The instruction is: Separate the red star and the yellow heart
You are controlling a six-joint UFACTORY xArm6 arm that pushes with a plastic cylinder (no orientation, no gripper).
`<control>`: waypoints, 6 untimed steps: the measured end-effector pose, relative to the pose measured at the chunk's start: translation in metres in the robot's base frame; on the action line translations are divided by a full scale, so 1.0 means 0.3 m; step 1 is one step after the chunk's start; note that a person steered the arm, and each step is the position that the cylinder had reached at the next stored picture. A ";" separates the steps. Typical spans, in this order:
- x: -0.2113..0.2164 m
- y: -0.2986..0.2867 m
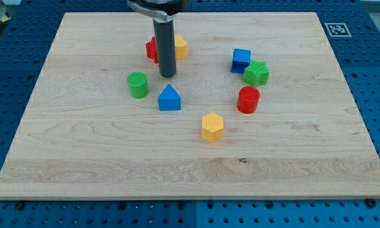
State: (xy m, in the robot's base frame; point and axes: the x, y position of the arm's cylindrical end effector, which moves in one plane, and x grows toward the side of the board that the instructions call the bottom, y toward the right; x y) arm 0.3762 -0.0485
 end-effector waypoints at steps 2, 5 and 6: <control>-0.089 -0.040; 0.037 0.017; 0.151 0.207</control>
